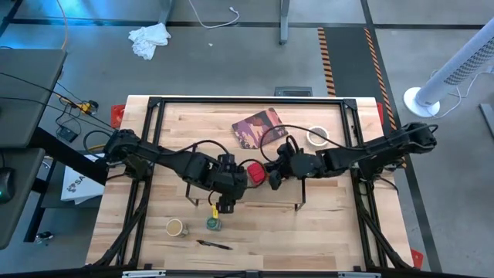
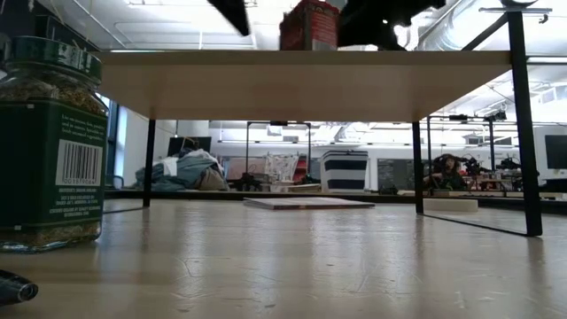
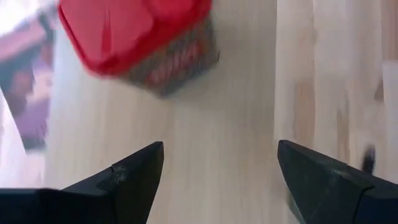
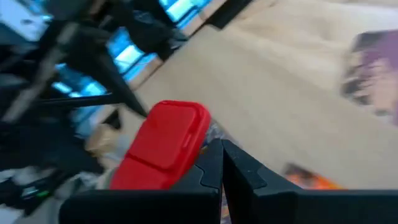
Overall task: Shelf spices
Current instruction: Remove the red seasoning can from the shelf
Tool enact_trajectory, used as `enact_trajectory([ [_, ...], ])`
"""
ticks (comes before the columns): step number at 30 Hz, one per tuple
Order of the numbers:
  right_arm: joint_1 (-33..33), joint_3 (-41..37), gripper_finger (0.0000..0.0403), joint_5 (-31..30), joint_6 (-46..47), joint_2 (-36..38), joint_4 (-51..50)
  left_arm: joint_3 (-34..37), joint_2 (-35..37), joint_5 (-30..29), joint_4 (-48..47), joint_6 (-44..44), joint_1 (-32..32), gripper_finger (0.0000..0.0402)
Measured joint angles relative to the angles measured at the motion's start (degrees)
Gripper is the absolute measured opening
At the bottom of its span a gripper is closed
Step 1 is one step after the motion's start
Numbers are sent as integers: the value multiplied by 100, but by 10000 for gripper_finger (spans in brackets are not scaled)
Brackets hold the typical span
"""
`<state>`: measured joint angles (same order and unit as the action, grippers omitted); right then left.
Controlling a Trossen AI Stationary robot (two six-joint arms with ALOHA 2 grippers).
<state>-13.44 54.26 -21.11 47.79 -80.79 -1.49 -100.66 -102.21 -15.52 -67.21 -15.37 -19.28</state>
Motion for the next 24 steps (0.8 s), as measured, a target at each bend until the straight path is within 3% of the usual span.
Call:
enact_trajectory([
  [6, -251, 0, 0, 145, 279, -151, 206, 0, 0, -19, -827, -708, -274, 310],
  [12, -307, 0, 0, 155, -52, -149, 648, 0, 0, -408, -535, -947, -545, 310],
  [24, -727, 0, 0, 788, -573, 128, 281, 0, 0, -590, -547, -162, -610, 310],
])
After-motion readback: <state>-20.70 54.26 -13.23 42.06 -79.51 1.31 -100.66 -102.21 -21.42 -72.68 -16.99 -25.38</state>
